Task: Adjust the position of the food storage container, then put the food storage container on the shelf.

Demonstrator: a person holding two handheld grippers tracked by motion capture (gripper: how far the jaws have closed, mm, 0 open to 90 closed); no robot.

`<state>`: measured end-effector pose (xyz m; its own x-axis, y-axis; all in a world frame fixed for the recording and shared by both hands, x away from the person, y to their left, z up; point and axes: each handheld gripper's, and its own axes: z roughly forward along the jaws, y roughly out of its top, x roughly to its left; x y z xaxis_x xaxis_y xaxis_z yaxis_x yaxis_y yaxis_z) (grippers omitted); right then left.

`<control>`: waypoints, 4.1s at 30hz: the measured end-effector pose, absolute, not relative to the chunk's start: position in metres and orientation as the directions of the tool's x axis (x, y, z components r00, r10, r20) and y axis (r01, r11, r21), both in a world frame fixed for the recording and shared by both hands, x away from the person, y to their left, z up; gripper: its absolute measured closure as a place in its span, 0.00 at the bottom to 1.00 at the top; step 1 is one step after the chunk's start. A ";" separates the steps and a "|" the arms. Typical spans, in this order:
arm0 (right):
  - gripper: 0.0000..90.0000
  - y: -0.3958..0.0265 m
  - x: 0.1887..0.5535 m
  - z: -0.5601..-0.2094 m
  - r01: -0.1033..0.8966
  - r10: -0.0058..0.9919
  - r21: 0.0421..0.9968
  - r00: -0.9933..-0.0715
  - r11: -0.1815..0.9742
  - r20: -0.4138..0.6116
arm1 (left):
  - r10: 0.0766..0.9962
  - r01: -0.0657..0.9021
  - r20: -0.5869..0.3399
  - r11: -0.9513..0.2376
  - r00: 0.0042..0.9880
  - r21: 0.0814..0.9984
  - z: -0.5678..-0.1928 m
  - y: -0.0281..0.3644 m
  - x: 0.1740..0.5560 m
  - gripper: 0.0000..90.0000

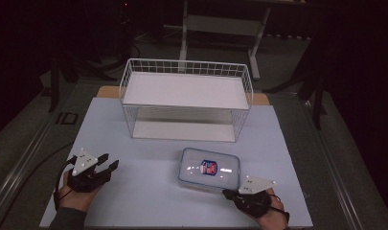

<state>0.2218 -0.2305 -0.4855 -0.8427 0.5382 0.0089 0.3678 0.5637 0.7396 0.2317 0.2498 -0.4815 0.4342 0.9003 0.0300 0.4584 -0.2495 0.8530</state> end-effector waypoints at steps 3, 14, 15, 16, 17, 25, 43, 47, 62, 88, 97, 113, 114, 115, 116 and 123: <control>0.99 -0.236 0.226 -0.485 0.397 0.575 0.740 -0.818 0.543 0.017 | 0.899 0.458 0.031 -0.251 0.436 0.852 -0.482 0.249 0.232 0.61; 0.99 -0.276 0.247 -0.475 0.493 0.738 0.805 -0.666 0.330 0.106 | 0.896 0.469 0.030 -0.260 0.444 0.844 -0.484 0.246 0.234 0.60; 0.99 -0.284 0.257 -0.478 0.535 0.789 0.798 -0.601 0.276 0.130 | 0.896 0.470 0.030 -0.261 0.444 0.843 -0.484 0.246 0.234 0.60; 0.99 -0.286 0.261 -0.480 0.547 0.802 0.792 -0.583 0.270 0.129 | 0.895 0.471 0.029 -0.262 0.445 0.842 -0.485 0.245 0.235 0.60; 0.99 -0.287 0.265 -0.483 0.567 0.814 0.780 -0.565 0.265 0.134 | 0.894 0.471 0.031 -0.265 0.447 0.841 -0.485 0.244 0.234 0.60; 1.00 -0.277 0.293 -0.500 0.648 0.819 0.717 -0.540 0.258 0.193 | 0.893 0.472 0.027 -0.263 0.449 0.842 -0.485 0.244 0.235 0.60; 1.00 -0.215 0.303 -0.501 0.599 0.751 0.723 -0.638 0.343 0.172 | 0.889 0.470 0.028 -0.268 0.458 0.841 -0.485 0.242 0.236 0.60; 1.00 -0.210 0.302 -0.501 0.585 0.743 0.731 -0.650 0.352 0.162 | 0.886 0.467 0.036 -0.277 0.462 0.840 -0.485 0.241 0.236 0.60; 0.67 -0.217 0.297 -0.480 0.555 0.718 0.785 -0.662 0.276 0.215 | 0.847 0.501 -0.069 -0.244 0.527 0.831 -0.479 0.216 0.243 0.51; 0.35 -0.207 0.313 -0.495 0.712 0.660 0.676 -0.603 0.191 0.448 | 0.771 0.681 -0.367 -0.115 0.520 0.724 -0.501 0.156 0.289 0.27; 0.29 -0.203 0.320 -0.505 0.762 0.625 0.627 -0.570 0.160 0.534 | 0.735 0.721 -0.460 -0.056 0.497 0.691 -0.508 0.160 0.296 0.27; 0.32 -0.208 0.327 -0.512 0.832 0.578 0.542 -0.502 0.120 0.643 | 0.608 0.814 -0.657 0.030 0.445 0.579 -0.519 0.170 0.301 0.43; 0.33 -0.209 0.327 -0.512 0.840 0.576 0.530 -0.490 0.112 0.654 | 0.606 0.817 -0.661 0.031 0.443 0.576 -0.519 0.170 0.302 0.43; 0.34 -0.210 0.327 -0.513 0.844 0.573 0.526 -0.483 0.104 0.662 | 0.601 0.821 -0.667 0.032 0.440 0.571 -0.520 0.171 0.302 0.43; 0.36 -0.211 0.327 -0.513 0.845 0.570 0.525 -0.481 0.099 0.666 | 0.596 0.824 -0.672 0.032 0.439 0.566 -0.520 0.171 0.302 0.43; 0.45 -0.217 0.320 -0.510 0.842 0.554 0.533 -0.480 0.076 0.680 | 0.557 0.835 -0.700 0.022 0.446 0.549 -0.518 0.173 0.295 0.47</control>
<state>0.3199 -0.2169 -0.5096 -0.4803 0.5542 0.6799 0.8425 0.0758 0.5334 0.2947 0.1729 -0.5183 0.4460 0.5571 -0.7005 0.8352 0.0222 0.5495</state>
